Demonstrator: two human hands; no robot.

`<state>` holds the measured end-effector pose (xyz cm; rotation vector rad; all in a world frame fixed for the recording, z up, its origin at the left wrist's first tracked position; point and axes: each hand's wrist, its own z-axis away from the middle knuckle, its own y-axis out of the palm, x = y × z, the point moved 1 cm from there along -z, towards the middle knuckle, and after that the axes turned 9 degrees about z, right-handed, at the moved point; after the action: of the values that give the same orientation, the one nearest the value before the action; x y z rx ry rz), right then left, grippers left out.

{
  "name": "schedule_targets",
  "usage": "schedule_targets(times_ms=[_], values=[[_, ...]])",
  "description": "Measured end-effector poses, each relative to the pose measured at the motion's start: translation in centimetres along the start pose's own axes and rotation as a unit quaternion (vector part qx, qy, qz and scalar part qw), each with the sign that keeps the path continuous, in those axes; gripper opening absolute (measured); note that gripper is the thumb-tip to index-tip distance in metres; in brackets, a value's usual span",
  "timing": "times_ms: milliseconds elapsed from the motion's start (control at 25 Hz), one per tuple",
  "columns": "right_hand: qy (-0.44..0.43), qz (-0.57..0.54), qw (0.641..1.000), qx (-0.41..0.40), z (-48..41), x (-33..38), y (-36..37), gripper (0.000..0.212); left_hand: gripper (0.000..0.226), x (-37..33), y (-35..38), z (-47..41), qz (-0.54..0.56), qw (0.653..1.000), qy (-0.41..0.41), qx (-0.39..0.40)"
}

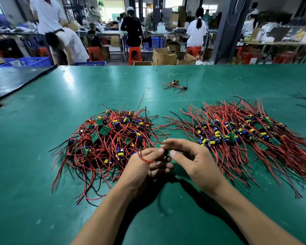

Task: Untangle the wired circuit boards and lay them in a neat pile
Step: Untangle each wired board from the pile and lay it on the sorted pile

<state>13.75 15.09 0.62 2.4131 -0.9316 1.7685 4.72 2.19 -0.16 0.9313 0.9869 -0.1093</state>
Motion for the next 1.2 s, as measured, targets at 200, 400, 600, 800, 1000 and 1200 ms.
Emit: schedule_targets(times_ms=[200,400,600,800,1000,1200], values=[[0.106,-0.009,0.994,-0.022,-0.4,-0.4,0.1,0.03,0.011,0.3,-0.1,0.4,-0.089,0.994,0.032,0.046],[0.11,0.026,0.993,-0.033,-0.4,-0.3,-0.3,0.004,0.014,0.5,0.3,1.0,-0.166,0.982,0.052,0.074],[0.253,-0.192,0.946,-0.057,-0.6,-0.2,-0.5,0.02,0.016,0.0,0.5,1.3,-0.124,0.989,0.016,0.08],[0.286,-0.299,0.909,-0.04,-0.7,0.1,-0.1,0.014,0.017,-0.4,0.9,1.4,-0.113,0.992,0.012,0.063],[0.263,-0.235,0.935,-0.027,-0.6,0.3,0.1,0.031,0.02,0.1,1.7,1.5,-0.202,0.978,0.047,0.029],[0.251,-0.244,0.93,0.109,-0.3,0.3,-0.2,0.022,0.025,-0.1,1.7,1.7,-0.195,0.978,0.069,0.029]])
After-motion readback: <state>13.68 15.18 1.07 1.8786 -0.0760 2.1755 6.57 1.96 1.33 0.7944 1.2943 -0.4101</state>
